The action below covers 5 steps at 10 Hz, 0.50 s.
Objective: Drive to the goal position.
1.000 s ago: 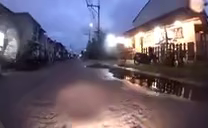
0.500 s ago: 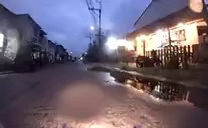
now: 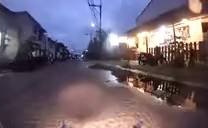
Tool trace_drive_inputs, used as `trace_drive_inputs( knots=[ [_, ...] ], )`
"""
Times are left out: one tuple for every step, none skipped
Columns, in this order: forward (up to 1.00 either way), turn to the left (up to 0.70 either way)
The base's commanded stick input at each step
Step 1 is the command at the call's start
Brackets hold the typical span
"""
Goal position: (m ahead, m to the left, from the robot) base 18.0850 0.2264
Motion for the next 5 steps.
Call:
trace_drive_inputs(
  knots=[
    [0.5, 0.0],
    [0.5, 0.0],
    [0.5, 0.0],
    [0.5, 0.0],
    [0.5, 0.0]
  ],
)
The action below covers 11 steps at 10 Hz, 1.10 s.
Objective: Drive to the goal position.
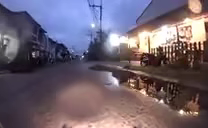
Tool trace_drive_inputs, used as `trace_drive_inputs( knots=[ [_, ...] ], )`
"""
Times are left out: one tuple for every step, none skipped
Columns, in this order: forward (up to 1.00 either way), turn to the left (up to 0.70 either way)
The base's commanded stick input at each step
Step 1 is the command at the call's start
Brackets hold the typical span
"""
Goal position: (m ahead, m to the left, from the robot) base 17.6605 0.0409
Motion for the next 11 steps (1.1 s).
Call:
trace_drive_inputs(
  knots=[
    [0.5, 0.0],
    [0.5, 0.0],
    [0.5, 0.0],
    [0.5, 0.0],
    [0.5, 0.0],
    [0.5, 0.0],
    [0.5, 0.0],
    [0.5, 0.0],
    [0.5, 0.0],
    [0.5, 0.0],
    [0.5, 0.0]
  ],
)
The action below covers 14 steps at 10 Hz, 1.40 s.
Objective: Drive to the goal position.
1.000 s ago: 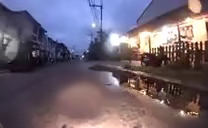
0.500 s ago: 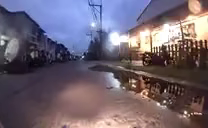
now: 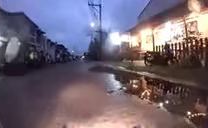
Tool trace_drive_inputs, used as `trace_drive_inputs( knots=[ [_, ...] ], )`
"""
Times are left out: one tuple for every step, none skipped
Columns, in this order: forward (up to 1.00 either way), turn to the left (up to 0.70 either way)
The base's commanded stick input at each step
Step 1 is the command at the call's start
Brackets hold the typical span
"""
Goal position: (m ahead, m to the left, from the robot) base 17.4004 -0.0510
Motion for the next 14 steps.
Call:
trace_drive_inputs(
  knots=[
    [0.5, 0.0],
    [0.5, 0.0],
    [0.5, 0.0],
    [0.5, 0.0],
    [0.5, 0.0],
    [0.5, 0.0],
    [0.5, 0.0],
    [0.5, 0.0],
    [0.5, 0.0],
    [0.5, 0.0],
    [0.5, 0.0],
    [0.5, 0.0],
    [0.5, 0.0],
    [0.5, 0.0]
  ],
)
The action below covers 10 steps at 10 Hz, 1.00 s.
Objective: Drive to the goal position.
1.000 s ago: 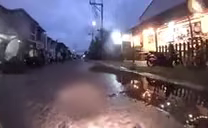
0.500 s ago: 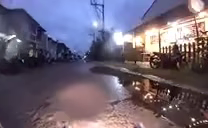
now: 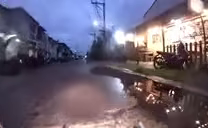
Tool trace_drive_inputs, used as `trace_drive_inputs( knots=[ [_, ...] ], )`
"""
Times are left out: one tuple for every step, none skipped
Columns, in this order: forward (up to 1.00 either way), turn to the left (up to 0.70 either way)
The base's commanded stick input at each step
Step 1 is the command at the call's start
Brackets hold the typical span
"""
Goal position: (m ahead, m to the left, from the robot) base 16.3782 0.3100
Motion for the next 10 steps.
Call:
trace_drive_inputs(
  knots=[
    [0.5, 0.0],
    [0.5, 0.0],
    [0.5, 0.0],
    [0.5, 0.0],
    [0.5, 0.0],
    [0.5, 0.0],
    [0.5, 0.0],
    [0.5, 0.0],
    [0.5, 0.18],
    [0.5, 0.5]
  ],
)
